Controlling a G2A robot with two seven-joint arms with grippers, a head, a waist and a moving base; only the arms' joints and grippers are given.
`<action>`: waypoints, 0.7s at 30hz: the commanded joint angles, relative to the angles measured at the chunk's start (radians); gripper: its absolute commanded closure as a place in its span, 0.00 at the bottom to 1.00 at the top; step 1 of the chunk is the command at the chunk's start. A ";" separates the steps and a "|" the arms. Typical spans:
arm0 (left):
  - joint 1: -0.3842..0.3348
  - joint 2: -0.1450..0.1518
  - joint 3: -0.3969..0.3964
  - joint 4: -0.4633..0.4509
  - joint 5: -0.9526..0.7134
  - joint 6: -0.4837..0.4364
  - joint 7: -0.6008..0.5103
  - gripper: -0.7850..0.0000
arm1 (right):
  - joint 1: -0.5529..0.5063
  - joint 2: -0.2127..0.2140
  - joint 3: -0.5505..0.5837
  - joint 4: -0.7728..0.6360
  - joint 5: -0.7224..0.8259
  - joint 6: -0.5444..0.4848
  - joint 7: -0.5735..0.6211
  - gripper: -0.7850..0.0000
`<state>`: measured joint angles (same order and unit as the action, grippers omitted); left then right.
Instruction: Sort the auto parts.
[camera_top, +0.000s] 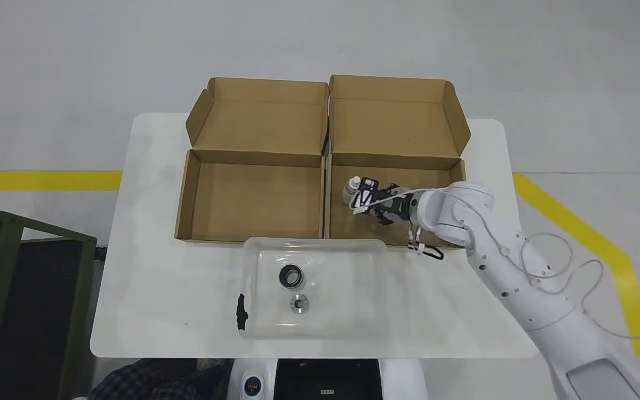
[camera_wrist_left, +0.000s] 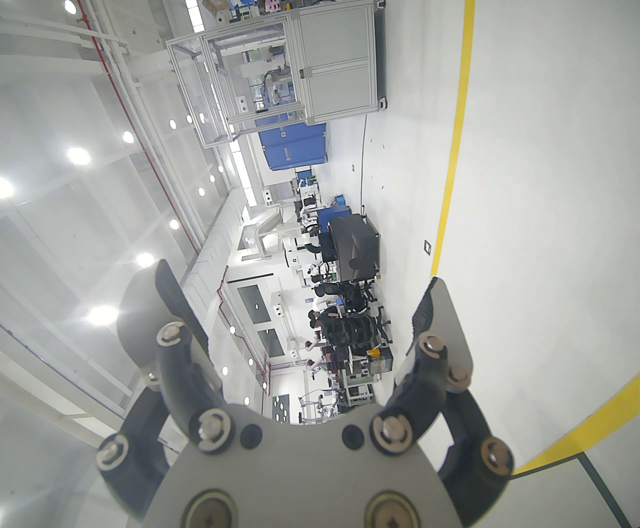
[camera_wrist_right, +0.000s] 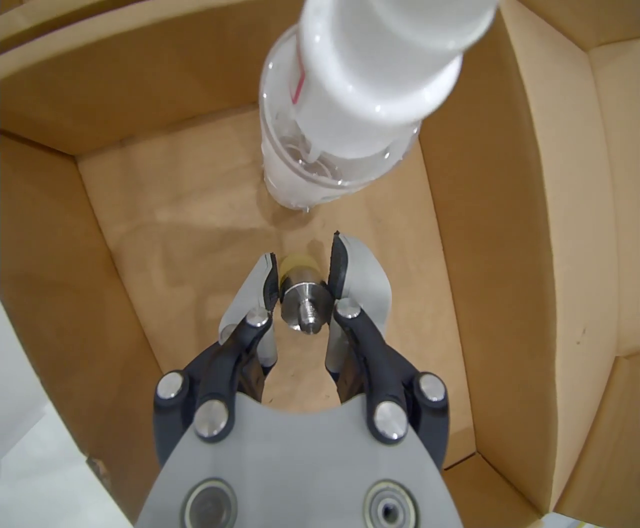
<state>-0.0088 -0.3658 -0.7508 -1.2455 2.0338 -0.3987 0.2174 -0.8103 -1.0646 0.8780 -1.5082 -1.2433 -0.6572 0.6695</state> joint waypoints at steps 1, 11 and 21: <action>0.000 0.000 0.000 0.000 0.000 0.000 0.000 0.00 | -0.002 0.001 0.009 -0.017 0.007 0.002 0.003 0.11; 0.000 0.000 0.000 0.000 0.000 0.000 0.000 0.00 | -0.069 0.028 0.119 -0.174 0.033 0.000 0.045 0.05; 0.000 0.000 0.000 0.000 0.000 0.000 0.000 0.00 | -0.167 0.053 0.230 -0.345 0.085 -0.009 0.016 0.05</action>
<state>-0.0088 -0.3658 -0.7508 -1.2455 2.0338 -0.3987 0.2174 -0.9683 -1.0131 1.1016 -1.8397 -1.1659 -0.6648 0.6952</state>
